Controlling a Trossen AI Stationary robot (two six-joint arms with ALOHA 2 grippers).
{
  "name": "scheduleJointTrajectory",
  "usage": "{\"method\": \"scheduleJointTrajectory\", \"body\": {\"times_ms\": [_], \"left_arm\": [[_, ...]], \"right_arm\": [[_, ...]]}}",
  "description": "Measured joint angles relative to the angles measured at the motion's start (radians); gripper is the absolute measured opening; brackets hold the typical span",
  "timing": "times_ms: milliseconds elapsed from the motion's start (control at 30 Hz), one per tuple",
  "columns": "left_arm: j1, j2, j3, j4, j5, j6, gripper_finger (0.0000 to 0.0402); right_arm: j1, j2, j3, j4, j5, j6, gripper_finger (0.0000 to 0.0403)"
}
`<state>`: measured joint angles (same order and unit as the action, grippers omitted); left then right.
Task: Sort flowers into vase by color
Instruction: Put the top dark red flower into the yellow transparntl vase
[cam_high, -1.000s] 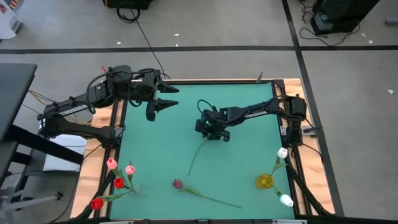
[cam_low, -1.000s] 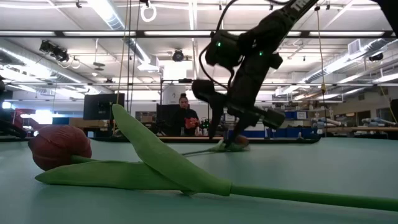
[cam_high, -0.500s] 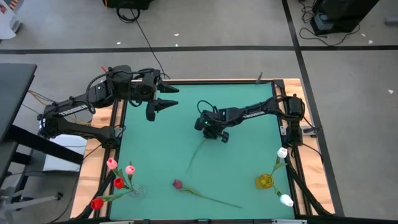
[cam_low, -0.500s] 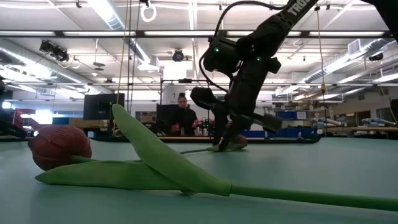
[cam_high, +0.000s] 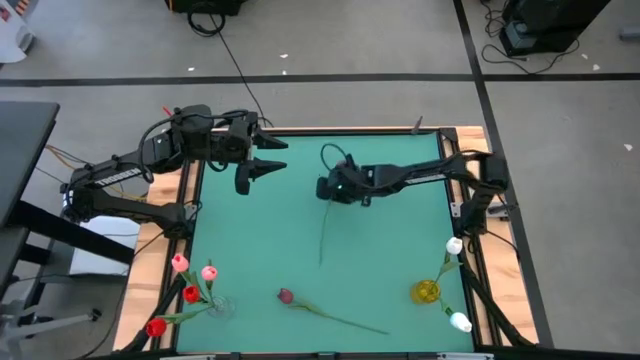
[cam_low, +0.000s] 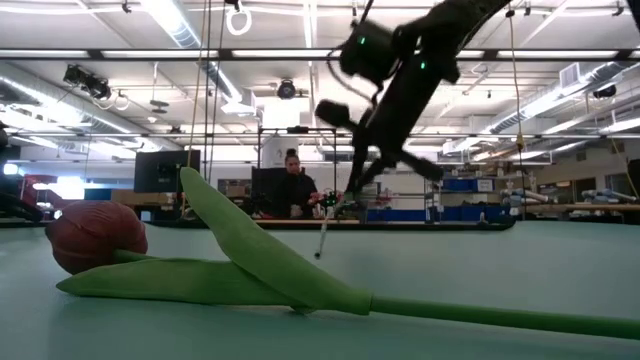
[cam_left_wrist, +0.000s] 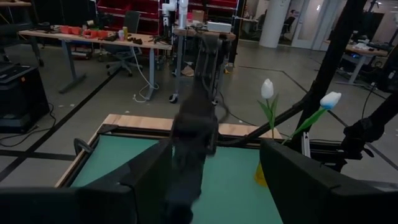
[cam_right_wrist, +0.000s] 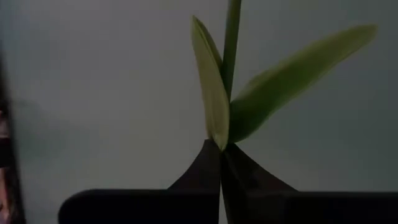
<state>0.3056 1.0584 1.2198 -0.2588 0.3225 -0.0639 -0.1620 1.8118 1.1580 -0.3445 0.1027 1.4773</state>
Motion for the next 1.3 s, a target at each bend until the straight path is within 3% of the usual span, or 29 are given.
{"method": "scheduleJointTrajectory", "body": {"times_ms": [200, 433, 667, 833, 1000, 1300], "left_arm": [[0.0, 0.0, 0.0, 0.0, 0.0, 0.0, 0.0247], [0.0, 0.0, 0.0, 0.0, 0.0, -0.001, 0.0247], [0.0, 0.0, 0.0, 0.001, 0.0, -0.008, 0.0247], [-0.002, 0.003, 0.0, 0.037, 0.0, -0.163, 0.0247], [-0.002, 0.003, 0.0, 0.072, -0.009, -0.303, 0.0247], [-0.038, 0.121, -0.002, 0.017, -0.228, -0.299, 0.0247]], "right_arm": [[-0.03, -0.135, 0.002, -0.009, 0.111, -0.212, 0.0005], [-0.046, -0.175, 0.002, 0.004, 0.116, -0.356, 0.0004], [-0.046, -0.192, 0.002, 0.275, 0.039, -0.619, 0.0003], [-0.045, -0.267, 0.002, 0.459, 0.049, -0.841, 0.0003], [-0.045, -0.358, 0.002, 0.503, 0.012, -1.031, 0.0003], [-0.051, -0.455, 0.002, 0.516, -0.007, -1.073, 0.0003]]}}
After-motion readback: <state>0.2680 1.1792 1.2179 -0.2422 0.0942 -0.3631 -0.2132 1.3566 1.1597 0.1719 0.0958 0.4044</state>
